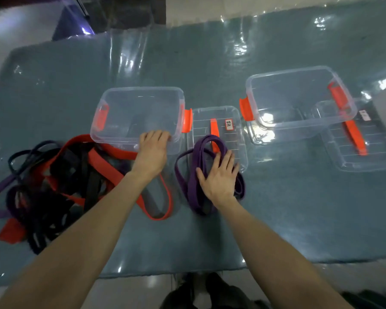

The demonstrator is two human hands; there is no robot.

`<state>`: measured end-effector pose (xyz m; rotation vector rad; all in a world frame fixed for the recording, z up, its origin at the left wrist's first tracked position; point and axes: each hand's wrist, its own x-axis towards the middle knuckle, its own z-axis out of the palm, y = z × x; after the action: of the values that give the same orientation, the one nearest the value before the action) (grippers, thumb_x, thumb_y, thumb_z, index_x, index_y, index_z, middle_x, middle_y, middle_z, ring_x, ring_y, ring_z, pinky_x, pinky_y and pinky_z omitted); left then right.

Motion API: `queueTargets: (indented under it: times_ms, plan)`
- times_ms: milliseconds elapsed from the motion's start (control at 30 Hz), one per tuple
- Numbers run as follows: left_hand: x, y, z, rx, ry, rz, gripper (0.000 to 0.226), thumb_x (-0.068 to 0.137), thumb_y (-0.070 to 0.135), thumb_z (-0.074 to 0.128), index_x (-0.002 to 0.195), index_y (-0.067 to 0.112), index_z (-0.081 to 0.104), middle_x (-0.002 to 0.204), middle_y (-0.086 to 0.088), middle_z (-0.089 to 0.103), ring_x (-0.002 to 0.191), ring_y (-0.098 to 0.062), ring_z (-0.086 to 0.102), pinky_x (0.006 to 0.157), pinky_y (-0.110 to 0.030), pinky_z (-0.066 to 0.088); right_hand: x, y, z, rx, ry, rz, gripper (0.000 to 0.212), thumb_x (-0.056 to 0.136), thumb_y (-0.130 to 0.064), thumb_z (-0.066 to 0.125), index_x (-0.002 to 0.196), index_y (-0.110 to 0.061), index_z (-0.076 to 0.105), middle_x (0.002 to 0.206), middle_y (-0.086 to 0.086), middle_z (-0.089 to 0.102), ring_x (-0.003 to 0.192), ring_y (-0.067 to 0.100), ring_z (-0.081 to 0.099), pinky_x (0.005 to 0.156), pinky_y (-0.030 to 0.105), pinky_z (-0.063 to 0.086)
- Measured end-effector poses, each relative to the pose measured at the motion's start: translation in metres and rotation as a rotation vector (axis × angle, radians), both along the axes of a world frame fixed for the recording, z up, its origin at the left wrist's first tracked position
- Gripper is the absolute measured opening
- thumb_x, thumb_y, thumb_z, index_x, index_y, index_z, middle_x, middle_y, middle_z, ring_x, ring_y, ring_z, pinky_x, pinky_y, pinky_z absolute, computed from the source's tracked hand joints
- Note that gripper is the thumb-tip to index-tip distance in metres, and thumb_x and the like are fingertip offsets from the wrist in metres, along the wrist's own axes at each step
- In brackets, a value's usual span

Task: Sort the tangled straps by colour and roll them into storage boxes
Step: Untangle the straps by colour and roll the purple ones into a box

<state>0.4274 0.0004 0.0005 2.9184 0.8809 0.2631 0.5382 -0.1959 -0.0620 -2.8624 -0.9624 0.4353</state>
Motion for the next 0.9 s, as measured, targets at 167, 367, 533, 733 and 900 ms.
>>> queueTargets:
  times_ms: [167, 367, 533, 733, 900]
  plan:
    - [0.001, -0.004, 0.001, 0.003, 0.056, 0.012, 0.038, 0.084, -0.005, 0.062, 0.118, 0.012, 0.066, 0.11, -0.011, 0.065, 0.108, -0.038, 0.059, 0.099, -0.049, 0.038, 0.004, 0.0, 0.008, -0.094, 0.041, 0.049, 0.105, 0.099, -0.083, 0.024, 0.171, -0.008, 0.012, 0.174, 0.034, 0.007, 0.162, 0.05, 0.01, 0.127, 0.071, 0.015]
    - [0.011, -0.006, 0.016, 0.026, 0.134, 0.005, 0.044, 0.096, 0.005, 0.058, 0.138, 0.014, 0.061, 0.128, -0.011, 0.065, 0.123, -0.035, 0.057, 0.115, -0.044, 0.035, -0.009, -0.02, 0.055, -0.015, -0.119, 0.136, 0.078, 0.103, -0.068, 0.038, 0.146, -0.006, 0.054, 0.156, 0.027, 0.048, 0.147, 0.045, 0.043, 0.12, 0.065, 0.033]
    - [-0.047, -0.01, 0.042, 0.103, -0.02, 0.014, 0.049, 0.09, 0.011, 0.068, 0.139, 0.007, 0.063, 0.135, -0.016, 0.065, 0.124, -0.039, 0.061, 0.114, -0.049, 0.043, -0.04, -0.014, 0.074, 0.142, -0.145, 0.345, 0.032, 0.101, -0.032, 0.057, 0.117, -0.006, 0.067, 0.118, 0.016, 0.068, 0.11, 0.038, 0.066, 0.094, 0.051, 0.053]
    - [-0.213, 0.006, 0.023, 0.029, 0.156, 0.247, 0.035, 0.091, 0.019, 0.068, 0.124, 0.01, 0.07, 0.127, -0.013, 0.068, 0.117, -0.038, 0.065, 0.104, -0.05, 0.049, -0.114, 0.036, 0.072, 0.126, -0.074, 0.564, 0.023, 0.099, -0.028, 0.057, 0.11, -0.011, 0.068, 0.111, 0.013, 0.068, 0.108, 0.038, 0.065, 0.092, 0.05, 0.052]
    - [-0.322, 0.061, 0.003, 0.009, 0.15, 0.391, 0.039, 0.093, 0.015, 0.071, 0.131, 0.006, 0.068, 0.142, -0.017, 0.063, 0.13, -0.04, 0.06, 0.109, -0.055, 0.05, -0.182, 0.103, 0.071, 0.272, -0.06, 0.645, 0.035, 0.096, -0.042, 0.065, 0.117, -0.014, 0.064, 0.114, 0.01, 0.064, 0.111, 0.036, 0.063, 0.096, 0.05, 0.052]
